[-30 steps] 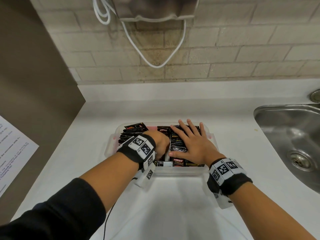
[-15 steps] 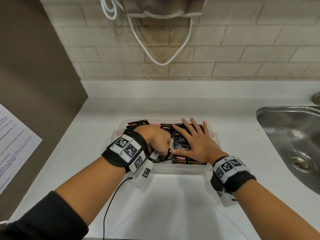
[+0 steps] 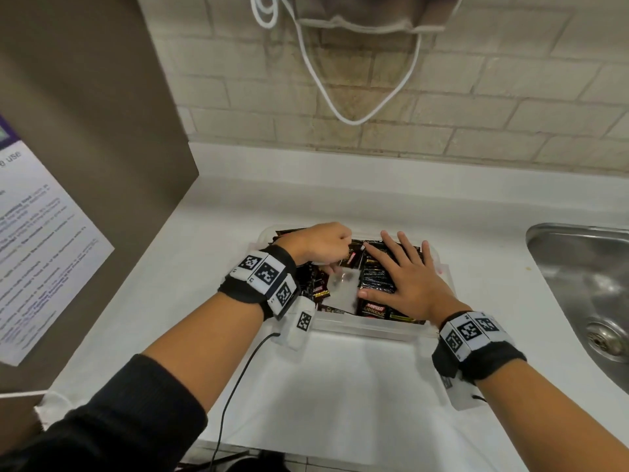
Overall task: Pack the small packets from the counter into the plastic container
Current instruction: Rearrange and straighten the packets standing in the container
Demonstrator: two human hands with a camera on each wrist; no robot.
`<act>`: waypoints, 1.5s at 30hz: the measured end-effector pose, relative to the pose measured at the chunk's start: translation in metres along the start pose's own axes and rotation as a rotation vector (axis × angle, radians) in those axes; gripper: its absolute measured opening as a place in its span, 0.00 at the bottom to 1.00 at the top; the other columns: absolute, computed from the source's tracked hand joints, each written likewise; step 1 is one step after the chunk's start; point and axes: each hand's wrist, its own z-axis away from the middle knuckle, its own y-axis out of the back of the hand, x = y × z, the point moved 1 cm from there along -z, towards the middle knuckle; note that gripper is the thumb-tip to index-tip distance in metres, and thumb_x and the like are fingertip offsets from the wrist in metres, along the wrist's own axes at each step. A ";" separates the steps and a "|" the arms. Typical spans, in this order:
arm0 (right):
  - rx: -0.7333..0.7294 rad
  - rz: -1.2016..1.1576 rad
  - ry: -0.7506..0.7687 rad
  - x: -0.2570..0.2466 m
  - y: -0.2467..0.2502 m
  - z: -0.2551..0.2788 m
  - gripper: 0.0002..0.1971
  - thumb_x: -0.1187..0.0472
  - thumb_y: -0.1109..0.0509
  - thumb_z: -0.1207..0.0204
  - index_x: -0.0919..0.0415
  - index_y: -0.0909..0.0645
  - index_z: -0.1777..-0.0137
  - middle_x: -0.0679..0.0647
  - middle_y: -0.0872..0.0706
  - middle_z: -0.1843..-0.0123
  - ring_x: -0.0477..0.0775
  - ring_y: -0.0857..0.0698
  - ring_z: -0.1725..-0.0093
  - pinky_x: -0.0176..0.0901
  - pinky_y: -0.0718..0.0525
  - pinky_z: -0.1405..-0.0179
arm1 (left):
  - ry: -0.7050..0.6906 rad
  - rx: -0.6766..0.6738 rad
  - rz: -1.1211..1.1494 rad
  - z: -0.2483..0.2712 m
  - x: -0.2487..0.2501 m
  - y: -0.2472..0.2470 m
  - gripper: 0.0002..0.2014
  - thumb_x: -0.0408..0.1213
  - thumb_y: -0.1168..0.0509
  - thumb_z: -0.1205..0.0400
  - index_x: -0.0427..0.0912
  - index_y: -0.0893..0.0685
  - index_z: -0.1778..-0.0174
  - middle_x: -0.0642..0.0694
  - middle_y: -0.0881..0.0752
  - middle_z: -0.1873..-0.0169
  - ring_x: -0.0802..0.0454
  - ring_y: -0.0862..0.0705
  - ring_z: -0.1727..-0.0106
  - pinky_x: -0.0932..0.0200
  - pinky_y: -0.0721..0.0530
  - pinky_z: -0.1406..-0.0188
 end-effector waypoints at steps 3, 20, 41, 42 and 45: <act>-0.006 0.005 -0.004 0.000 0.000 0.000 0.48 0.14 0.59 0.34 0.32 0.61 0.16 0.47 0.62 0.11 0.56 0.67 0.13 0.70 0.69 0.18 | -0.005 0.010 -0.030 -0.002 0.001 0.001 0.07 0.31 0.38 0.22 0.44 0.29 0.64 0.45 0.22 0.63 0.49 0.23 0.62 0.52 0.24 0.60; -0.017 -0.009 -0.017 -0.001 0.002 0.000 0.47 0.15 0.55 0.33 0.30 0.61 0.16 0.47 0.62 0.11 0.56 0.67 0.13 0.70 0.68 0.18 | -0.157 0.308 0.124 -0.022 -0.006 0.011 0.24 0.20 0.40 0.20 0.46 0.17 0.32 0.45 0.17 0.39 0.46 0.16 0.42 0.50 0.13 0.42; 0.005 -0.041 -0.017 0.000 0.001 0.000 0.49 0.14 0.55 0.35 0.33 0.60 0.15 0.47 0.60 0.11 0.55 0.67 0.13 0.71 0.67 0.18 | -0.006 0.361 -0.311 -0.042 -0.004 -0.011 0.15 0.18 0.36 0.25 0.45 0.22 0.54 0.44 0.28 0.46 0.45 0.23 0.52 0.62 0.30 0.67; 0.008 -0.041 -0.017 0.000 0.001 0.000 0.49 0.14 0.54 0.34 0.33 0.60 0.15 0.47 0.60 0.11 0.55 0.67 0.13 0.71 0.67 0.18 | -0.006 0.359 -0.323 -0.042 -0.003 -0.012 0.15 0.18 0.36 0.25 0.44 0.23 0.54 0.42 0.28 0.45 0.45 0.23 0.53 0.61 0.29 0.66; 0.017 -0.053 -0.011 -0.001 0.001 0.001 0.48 0.15 0.53 0.33 0.31 0.60 0.15 0.48 0.59 0.11 0.56 0.66 0.13 0.71 0.67 0.18 | -0.016 0.372 -0.379 -0.044 0.001 -0.015 0.12 0.19 0.36 0.24 0.39 0.22 0.49 0.38 0.24 0.43 0.39 0.20 0.48 0.52 0.20 0.54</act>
